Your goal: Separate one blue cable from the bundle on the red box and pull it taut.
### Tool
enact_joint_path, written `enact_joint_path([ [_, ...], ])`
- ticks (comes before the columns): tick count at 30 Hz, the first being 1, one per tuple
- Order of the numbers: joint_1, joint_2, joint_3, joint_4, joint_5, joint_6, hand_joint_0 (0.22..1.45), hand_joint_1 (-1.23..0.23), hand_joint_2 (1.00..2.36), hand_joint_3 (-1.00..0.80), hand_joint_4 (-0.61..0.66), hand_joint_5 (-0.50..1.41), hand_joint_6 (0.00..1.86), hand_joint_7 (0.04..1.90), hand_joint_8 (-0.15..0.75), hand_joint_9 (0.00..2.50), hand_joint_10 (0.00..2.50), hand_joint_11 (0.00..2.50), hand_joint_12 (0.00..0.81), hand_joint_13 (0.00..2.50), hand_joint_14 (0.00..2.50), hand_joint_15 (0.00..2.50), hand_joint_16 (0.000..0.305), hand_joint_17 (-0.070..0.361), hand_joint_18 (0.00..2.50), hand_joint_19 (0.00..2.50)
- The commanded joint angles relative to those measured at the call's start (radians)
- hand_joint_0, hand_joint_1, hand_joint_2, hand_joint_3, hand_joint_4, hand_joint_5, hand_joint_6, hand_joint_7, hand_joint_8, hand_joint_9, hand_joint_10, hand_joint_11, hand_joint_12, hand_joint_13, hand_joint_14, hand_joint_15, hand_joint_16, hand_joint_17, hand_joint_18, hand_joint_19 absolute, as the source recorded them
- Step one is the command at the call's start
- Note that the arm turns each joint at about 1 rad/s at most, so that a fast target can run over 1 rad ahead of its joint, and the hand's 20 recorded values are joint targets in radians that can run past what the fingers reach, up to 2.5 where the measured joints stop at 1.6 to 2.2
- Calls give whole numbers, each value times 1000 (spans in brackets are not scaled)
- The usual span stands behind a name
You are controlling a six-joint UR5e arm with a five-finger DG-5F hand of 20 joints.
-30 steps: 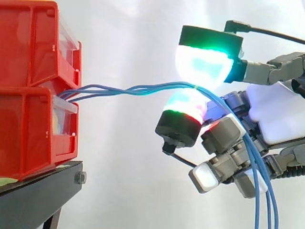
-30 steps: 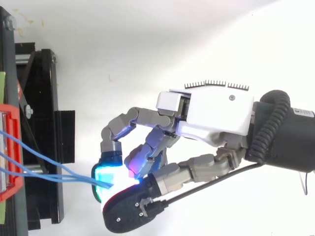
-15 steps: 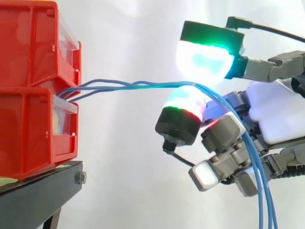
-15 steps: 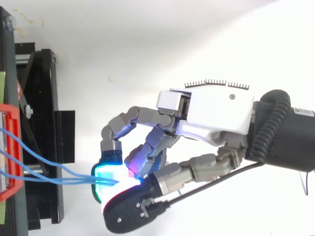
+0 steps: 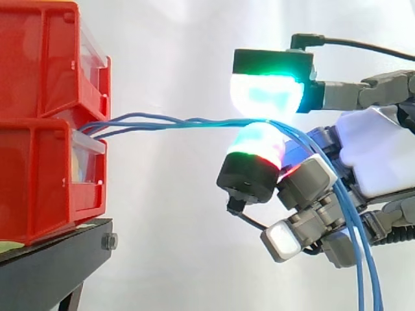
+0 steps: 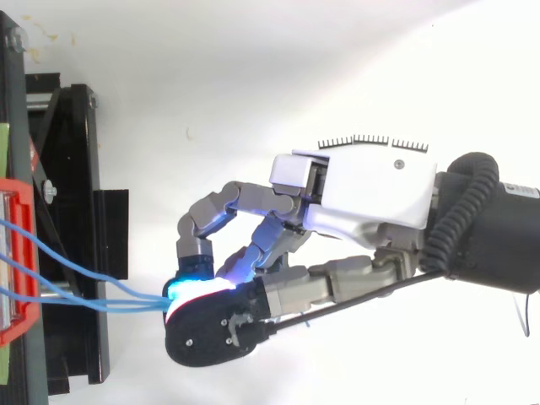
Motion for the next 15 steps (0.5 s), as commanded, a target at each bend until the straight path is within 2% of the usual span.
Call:
enact_joint_path([
  [1,0,0,-1,-4,0,1,596,-714,1013,-174,118,-157,861,1135,389,1067,17,1054,432,965,16,622,57,127,1035,747],
  [7,0,0,1,-4,0,1,635,-814,1019,-157,8,-176,879,1100,336,998,18,1080,389,921,19,631,48,108,974,748],
  [11,0,0,1,-4,0,1,699,-895,1023,-176,-109,-188,893,1177,324,982,19,1080,375,905,19,622,46,104,965,718],
  [12,1,2,1,-4,0,1,725,-907,1021,-202,-143,-196,902,1166,315,975,19,1083,371,898,19,624,45,102,950,698],
  [15,0,3,1,-4,0,0,787,-926,1011,-358,-125,-198,903,1170,303,962,19,1075,360,878,17,611,44,99,908,684],
])
